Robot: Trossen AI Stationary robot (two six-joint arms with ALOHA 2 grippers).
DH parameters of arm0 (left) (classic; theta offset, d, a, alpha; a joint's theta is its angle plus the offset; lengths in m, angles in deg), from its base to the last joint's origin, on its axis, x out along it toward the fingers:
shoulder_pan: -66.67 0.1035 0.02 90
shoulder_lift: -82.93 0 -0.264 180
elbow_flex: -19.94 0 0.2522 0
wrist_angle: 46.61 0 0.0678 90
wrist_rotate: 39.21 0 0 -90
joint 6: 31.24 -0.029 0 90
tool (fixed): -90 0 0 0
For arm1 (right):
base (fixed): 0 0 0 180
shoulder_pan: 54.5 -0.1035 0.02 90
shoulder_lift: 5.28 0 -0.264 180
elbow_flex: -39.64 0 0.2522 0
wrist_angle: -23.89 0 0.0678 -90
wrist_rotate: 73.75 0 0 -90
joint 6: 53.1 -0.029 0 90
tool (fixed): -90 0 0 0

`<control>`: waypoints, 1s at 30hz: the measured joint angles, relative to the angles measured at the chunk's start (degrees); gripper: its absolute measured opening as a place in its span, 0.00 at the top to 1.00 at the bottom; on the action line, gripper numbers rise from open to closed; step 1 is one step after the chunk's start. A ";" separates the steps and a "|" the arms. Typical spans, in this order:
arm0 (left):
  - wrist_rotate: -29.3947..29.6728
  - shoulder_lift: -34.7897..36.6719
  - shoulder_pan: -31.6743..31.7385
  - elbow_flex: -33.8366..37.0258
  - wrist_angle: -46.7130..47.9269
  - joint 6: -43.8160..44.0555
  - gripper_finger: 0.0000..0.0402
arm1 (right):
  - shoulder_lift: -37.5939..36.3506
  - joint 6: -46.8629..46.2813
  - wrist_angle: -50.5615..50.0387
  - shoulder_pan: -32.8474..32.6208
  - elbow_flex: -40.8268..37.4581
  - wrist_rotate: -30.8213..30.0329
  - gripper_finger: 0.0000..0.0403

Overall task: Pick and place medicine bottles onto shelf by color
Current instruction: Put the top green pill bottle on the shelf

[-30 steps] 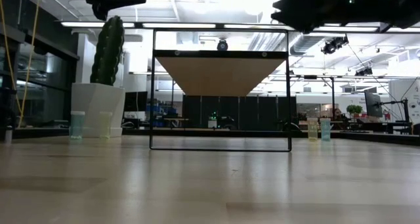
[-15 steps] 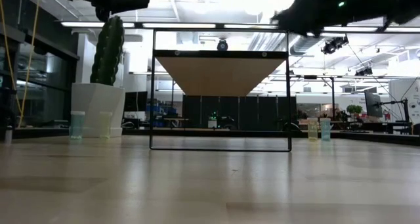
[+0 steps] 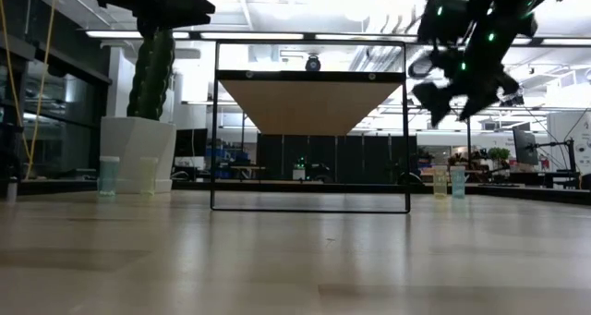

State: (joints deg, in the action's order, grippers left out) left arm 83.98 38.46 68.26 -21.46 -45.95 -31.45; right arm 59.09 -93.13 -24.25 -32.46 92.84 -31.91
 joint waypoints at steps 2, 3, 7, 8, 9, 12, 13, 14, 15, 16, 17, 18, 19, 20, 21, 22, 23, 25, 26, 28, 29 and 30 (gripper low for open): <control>0.00 -0.06 0.02 0.00 -0.02 0.02 0.59 | 1.59 -0.62 -0.98 2.45 0.00 2.77 0.30; 0.00 -0.06 0.02 0.00 -0.04 0.01 0.59 | 2.31 -1.04 -1.13 3.54 0.00 3.70 0.30; 0.00 -0.06 0.00 0.00 -0.04 0.00 0.59 | 5.04 -2.41 -1.57 6.85 0.00 4.21 0.30; 0.00 -0.06 0.00 0.00 -0.02 0.02 0.59 | 5.66 -2.60 -1.56 7.46 0.00 4.24 0.30; 0.00 -0.06 0.00 0.00 -0.02 0.00 0.59 | 6.37 -2.62 -1.42 8.05 0.00 4.24 0.30; 0.00 -0.06 0.00 0.00 -0.02 0.02 0.59 | 8.57 -3.08 -0.46 9.56 -0.02 5.69 0.30; 0.00 -0.09 0.00 0.00 -0.04 0.02 0.59 | 9.41 -3.06 0.17 10.09 -0.02 6.47 0.30; 0.00 -0.13 0.00 0.00 -0.02 0.00 0.59 | 10.33 -3.06 0.58 10.54 -0.02 6.79 0.30; 0.00 -0.13 0.00 0.00 -0.02 0.02 0.59 | 11.17 -3.06 0.58 10.97 -0.02 6.86 0.30; 0.00 -0.13 0.00 0.00 -0.02 0.02 0.59 | 12.04 -3.05 0.67 11.35 -0.02 6.83 0.30; 0.00 -0.13 0.00 0.00 -0.04 0.00 0.59 | 12.82 -3.06 0.87 11.71 -0.02 6.78 0.30; 0.00 -0.13 0.00 0.00 -0.02 0.02 0.59 | 13.45 -3.06 0.96 12.13 -0.02 6.68 0.30; 0.00 -0.13 0.00 0.00 -0.02 0.01 0.59 | 14.05 -3.06 1.24 12.47 -0.02 6.67 0.30; 0.00 -0.13 0.00 0.00 -0.02 0.00 0.59 | 14.62 -3.04 1.63 12.85 -0.02 6.74 0.30; 0.00 -0.14 0.00 0.00 -0.02 0.01 0.59 | 15.12 -3.06 1.80 13.13 -0.04 6.77 0.30; 0.00 -0.14 0.00 0.00 -0.04 0.02 0.59 | 15.66 -3.06 1.98 13.38 -0.04 6.77 0.30; 0.00 -0.15 0.00 0.00 -0.02 0.00 0.59 | 16.20 -3.06 2.28 13.64 -0.04 6.79 0.30; 0.00 -0.13 0.00 0.00 -0.04 0.02 0.59 | 17.16 -3.05 2.81 14.11 -0.04 6.92 0.32; 0.00 -0.15 0.00 0.00 -0.02 0.02 0.59 | 17.62 -3.04 3.04 14.37 -0.04 7.06 0.33; 0.00 -0.13 0.00 0.00 -0.03 0.02 0.59 | 18.55 -3.04 3.44 14.80 -0.05 7.36 0.35; 0.00 -0.14 0.00 0.00 -0.04 0.02 0.59 | 18.88 -3.05 3.68 15.04 -0.09 7.66 0.36; 0.00 -0.14 0.00 0.00 -0.04 0.02 0.59 | 19.27 -3.06 4.15 15.19 -0.09 7.96 0.38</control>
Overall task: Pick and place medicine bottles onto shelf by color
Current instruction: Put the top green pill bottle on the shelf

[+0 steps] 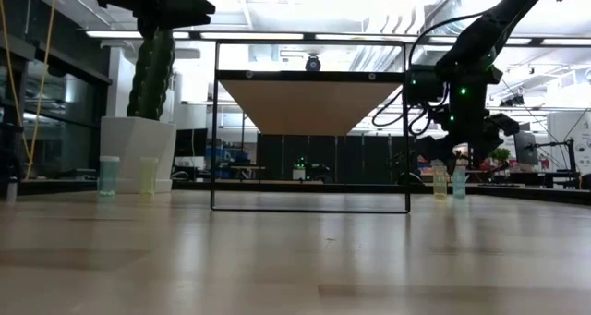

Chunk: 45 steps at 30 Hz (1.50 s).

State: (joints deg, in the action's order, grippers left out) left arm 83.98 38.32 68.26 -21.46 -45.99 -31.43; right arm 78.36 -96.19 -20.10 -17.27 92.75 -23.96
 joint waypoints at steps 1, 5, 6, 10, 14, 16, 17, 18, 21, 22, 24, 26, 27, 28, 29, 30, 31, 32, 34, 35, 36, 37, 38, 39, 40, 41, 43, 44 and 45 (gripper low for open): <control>0.00 -0.01 0.00 0.00 0.00 0.00 0.59 | 0.29 0.02 0.46 0.25 0.00 0.40 0.39; 0.00 -0.01 0.00 0.02 -0.01 0.00 0.59 | 0.96 0.60 1.81 0.67 0.00 0.62 0.45; 0.00 -0.01 -0.01 0.02 -0.01 0.00 0.59 | 1.04 0.62 1.93 0.68 0.00 0.62 0.47; 0.00 -0.01 0.00 0.02 -0.01 0.00 0.59 | 1.07 1.03 1.94 0.68 0.00 0.65 0.56; 0.00 -0.01 -0.01 0.02 -0.01 0.00 0.59 | 1.07 1.09 1.92 0.68 0.00 0.94 0.65; 0.00 -0.01 -0.02 0.02 -0.01 0.00 0.59 | 1.06 1.09 1.94 0.68 0.00 1.09 0.69; 0.00 -0.01 -0.02 0.02 -0.01 0.00 0.59 | 1.05 1.09 1.94 0.68 0.00 1.07 0.71; 0.00 -0.01 -0.02 0.02 -0.01 0.00 0.59 | 1.05 1.13 1.94 0.68 0.00 1.07 0.72; 0.00 -0.01 -0.02 0.02 -0.01 0.00 0.59 | 1.05 1.95 1.94 0.68 0.00 1.06 0.74; 0.00 -0.01 0.00 0.02 -0.01 0.00 0.59 | 1.05 1.99 1.94 0.68 0.00 1.04 0.74; 0.00 -0.01 -0.02 0.02 -0.01 -0.01 0.59 | 0.91 2.66 1.87 0.68 0.00 0.92 0.73; 0.00 -0.01 -0.01 0.02 -0.01 -0.02 0.59 | -0.04 3.14 1.66 0.66 0.00 0.63 0.72; 0.00 -0.01 0.00 0.02 -0.01 -0.02 0.59 | -0.96 3.25 1.74 0.65 0.00 0.27 0.72; 0.00 -0.01 0.00 0.02 -0.01 -0.03 0.59 | -2.09 3.50 1.72 0.57 0.00 -0.10 0.72; 0.00 -0.01 0.00 0.02 -0.03 -0.16 0.59 | -3.43 4.05 1.74 0.35 0.00 -0.40 0.72; 0.00 -0.01 0.00 0.02 -0.03 -0.39 0.59 | -4.86 4.50 1.62 0.17 0.09 -0.93 0.73; 0.00 -0.01 -0.02 0.02 -0.02 -0.42 0.59 | -6.32 4.91 0.97 -0.16 0.45 -1.44 0.73; 0.02 -0.01 0.00 0.02 -0.03 -0.44 0.59 | -8.03 5.70 0.67 -0.55 1.04 -1.60 0.73; 0.02 -0.01 0.00 0.02 -0.08 -0.44 0.59 | -11.14 7.97 0.93 -1.70 2.88 -1.31 0.73; 0.02 -0.01 0.00 0.02 -0.12 -0.44 0.59 | -12.42 9.83 1.10 -2.52 4.12 -0.65 0.73; 0.02 -0.01 0.00 0.02 -0.15 -0.44 0.59 | -13.52 11.78 1.14 -3.57 5.48 0.36 0.73; 0.02 -0.01 0.00 0.02 -0.24 -0.44 0.59 | -14.28 13.77 1.05 -4.89 7.12 1.44 0.73; 0.02 -0.01 0.00 0.02 -0.38 -0.44 0.59 | -14.75 15.52 1.28 -6.42 8.87 2.48 0.73; 0.02 0.01 0.00 0.02 -0.44 -0.45 0.59 | -14.91 17.26 1.41 -8.05 10.81 3.51 0.73; 0.02 0.00 0.00 0.02 -0.44 -0.45 0.59 | -14.88 19.48 1.51 -9.99 12.71 4.37 0.73; 0.02 -0.01 0.00 0.04 -0.44 -0.45 0.59 | -14.64 21.64 1.61 -12.13 14.57 5.04 0.73; 0.02 -0.01 0.00 0.04 -0.44 -0.46 0.59 | -13.30 25.76 2.20 -16.64 18.71 6.15 0.73; 0.02 -0.01 0.00 0.04 -0.44 -0.46 0.59 | -12.36 27.67 2.25 -18.82 20.76 6.37 0.73; 0.02 -0.01 0.00 0.04 -0.44 -0.46 0.59 | -11.13 29.27 2.32 -20.98 22.94 6.38 0.73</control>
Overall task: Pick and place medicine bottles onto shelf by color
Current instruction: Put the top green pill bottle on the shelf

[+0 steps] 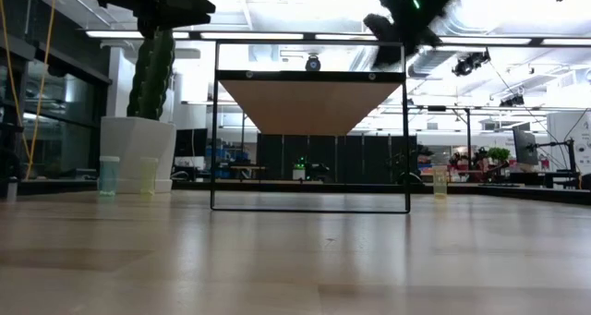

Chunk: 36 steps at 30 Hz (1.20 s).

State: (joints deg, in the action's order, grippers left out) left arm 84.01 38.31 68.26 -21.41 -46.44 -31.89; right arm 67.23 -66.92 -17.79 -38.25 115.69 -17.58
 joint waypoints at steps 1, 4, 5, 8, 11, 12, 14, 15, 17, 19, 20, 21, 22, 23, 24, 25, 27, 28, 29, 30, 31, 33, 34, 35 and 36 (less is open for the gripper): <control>0.00 0.00 0.00 0.00 0.00 0.00 0.59 | 1.35 1.53 0.18 -1.92 2.23 0.03 0.73; 0.00 0.00 0.00 0.00 0.00 0.00 0.59 | 6.44 5.85 0.31 -6.31 8.38 0.04 0.73; 0.00 0.00 0.00 0.00 0.00 0.00 0.59 | 8.40 7.81 0.29 -7.29 10.22 0.02 0.73; 0.00 0.00 0.00 0.00 0.00 0.00 0.59 | 14.31 13.39 0.81 -8.79 15.19 1.18 0.73; 0.00 0.00 0.00 0.00 0.04 0.00 0.59 | 20.09 18.09 2.50 -8.69 20.46 6.86 0.73; 0.00 0.00 -0.04 -0.02 0.16 -0.02 0.59 | 22.15 19.49 2.51 -8.59 22.46 8.30 0.73; 0.00 0.00 -0.11 0.00 0.46 -0.02 0.59 | 26.09 21.90 2.46 -8.36 26.39 8.84 0.73; 0.00 0.00 -0.11 0.00 0.50 -0.02 0.59 | 27.87 23.20 2.43 -8.18 28.25 8.76 0.73; 0.00 0.00 -0.11 0.00 0.50 -0.02 0.59 | 31.20 25.93 2.51 -7.57 32.25 8.28 0.73; 0.00 0.00 -0.11 0.00 0.51 -0.02 0.59 | 34.20 27.89 2.19 -6.57 35.89 7.70 0.73; 0.00 0.00 -0.11 0.00 0.50 -0.02 0.59 | 35.56 28.40 1.82 -6.10 37.47 7.69 0.73; 0.00 0.00 -0.11 0.00 0.50 -0.04 0.59 | 36.87 28.87 1.09 -5.64 38.94 7.76 0.73; 0.00 0.00 -0.11 0.00 0.52 -0.04 0.59 | 38.14 29.16 0.51 -5.13 40.26 7.86 0.73; 0.00 0.00 -0.11 0.00 0.60 -0.04 0.59 | 39.13 29.31 0.08 -4.71 41.28 8.08 0.73; 0.00 0.00 -0.11 0.00 0.77 -0.08 0.59 | 40.03 29.33 -0.20 -4.30 42.05 8.45 0.73; 0.00 0.00 -0.11 0.00 0.93 -0.18 0.59 | 40.83 29.33 -0.17 -3.88 42.65 8.87 0.73; 0.00 0.00 -0.11 0.00 1.05 -0.88 0.59 | 42.11 29.34 -0.07 -3.16 43.17 9.39 0.73; 0.00 0.00 -0.11 0.00 1.06 -1.32 0.59 | 42.67 29.34 -0.15 -2.85 43.18 9.49 0.73; 0.00 0.00 -0.11 0.00 1.25 -1.51 0.59 | 43.14 29.33 -0.41 -2.60 43.24 9.49 0.73; 0.00 0.00 -0.11 0.00 1.42 -1.53 0.59 | 43.37 29.20 -0.70 -2.34 43.26 9.65 0.73; 0.00 0.00 -0.11 0.00 1.40 -1.53 0.59 | 43.49 29.05 -0.87 -2.20 43.26 9.92 0.73; 0.00 0.00 -0.11 0.00 1.37 -1.51 0.59 | 43.50 28.25 -0.84 -1.96 43.39 10.10 0.73; 0.00 0.00 -0.11 0.00 1.36 -1.52 0.59 | 43.50 27.80 -0.81 -1.83 43.39 10.08 0.73; 0.00 0.00 -0.11 0.00 1.37 -1.52 0.59 | 43.50 27.57 -0.84 -1.71 43.39 10.08 0.73; 0.00 0.00 -0.11 0.00 1.36 -1.52 0.59 | 43.50 27.24 -0.88 -1.60 43.39 10.16 0.73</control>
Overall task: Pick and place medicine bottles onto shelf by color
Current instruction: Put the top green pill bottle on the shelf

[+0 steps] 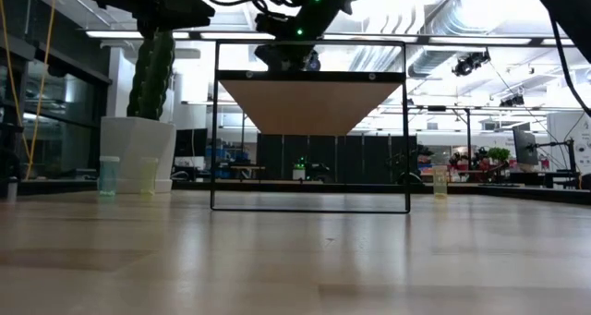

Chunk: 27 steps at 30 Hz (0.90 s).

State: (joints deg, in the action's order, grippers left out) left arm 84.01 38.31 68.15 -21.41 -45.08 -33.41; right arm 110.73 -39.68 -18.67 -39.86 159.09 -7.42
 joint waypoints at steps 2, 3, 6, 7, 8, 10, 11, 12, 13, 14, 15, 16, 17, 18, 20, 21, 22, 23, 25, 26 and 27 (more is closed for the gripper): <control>0.00 0.00 0.00 0.00 0.00 0.01 0.59 | 0.00 -1.14 0.21 0.39 0.00 0.22 0.73; 0.00 0.00 0.00 0.00 0.00 0.01 0.59 | 0.00 -1.90 0.33 0.55 0.00 0.25 0.73; 0.00 0.00 0.00 0.00 -0.02 0.01 0.59 | 0.00 -3.71 0.31 1.11 0.00 0.31 0.73; 0.00 0.00 0.00 0.00 -0.06 0.01 0.59 | 0.00 -4.21 0.34 1.23 0.00 0.29 0.73; 0.00 0.00 0.00 0.00 -0.07 0.01 0.59 | 0.00 -4.40 0.35 1.38 0.00 0.29 0.73; 0.00 0.00 0.00 0.00 -0.11 0.01 0.59 | 0.00 -4.40 0.33 1.61 0.00 0.22 0.73; 0.00 0.00 0.00 0.00 -0.11 0.01 0.59 | 0.00 -4.40 0.33 1.67 0.00 0.23 0.73; 0.00 0.00 0.00 0.00 -0.11 0.01 0.59 | 0.00 -4.40 0.35 1.79 0.00 0.27 0.73; 0.00 0.00 0.00 0.00 -0.11 0.01 0.59 | 0.00 -4.41 0.36 1.86 0.00 0.27 0.73; 0.00 0.00 0.00 0.00 -0.11 0.00 0.59 | 0.00 -4.40 0.35 1.84 0.00 0.31 0.73; 0.00 0.00 0.00 0.00 -0.14 0.00 0.59 | 0.00 -4.40 0.35 1.84 0.00 0.51 0.73; 0.00 0.00 0.00 0.00 -0.19 0.01 0.59 | 0.00 -4.38 0.37 1.86 0.00 1.39 0.73; 0.00 0.00 0.00 0.00 -0.30 0.00 0.59 | 0.00 -4.37 0.39 1.95 0.00 2.36 0.73; 0.00 0.00 0.00 0.00 -0.45 0.01 0.59 | 0.00 -4.13 0.38 2.09 0.00 3.55 0.73; 0.00 0.00 0.00 0.00 -0.79 -0.01 0.59 | 0.00 -3.51 0.39 2.26 0.00 4.81 0.73; 0.00 0.00 0.00 0.00 -0.83 0.01 0.59 | 0.00 -3.47 0.47 2.33 0.00 4.78 0.73; 0.00 0.00 0.00 0.00 -0.85 0.01 0.59 | 0.00 -3.46 0.67 2.34 0.00 4.58 0.73; 0.00 0.00 0.00 0.00 -0.85 0.01 0.59 | 0.00 -3.38 0.81 2.35 0.00 4.22 0.73; 0.00 0.00 0.00 0.00 -0.85 0.01 0.59 | 0.00 -2.84 1.38 2.43 0.00 3.92 0.73; 0.00 0.00 0.00 0.00 -0.85 0.01 0.59 | 0.00 -2.55 1.59 2.48 0.00 3.92 0.73; 0.00 0.00 0.00 0.00 -0.85 0.00 0.59 | 0.00 -2.45 1.62 2.57 0.00 3.89 0.73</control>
State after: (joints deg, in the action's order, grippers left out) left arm 84.01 38.31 68.15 -21.41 -45.93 -33.41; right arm 110.73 -42.13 -17.05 -37.28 159.09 -3.52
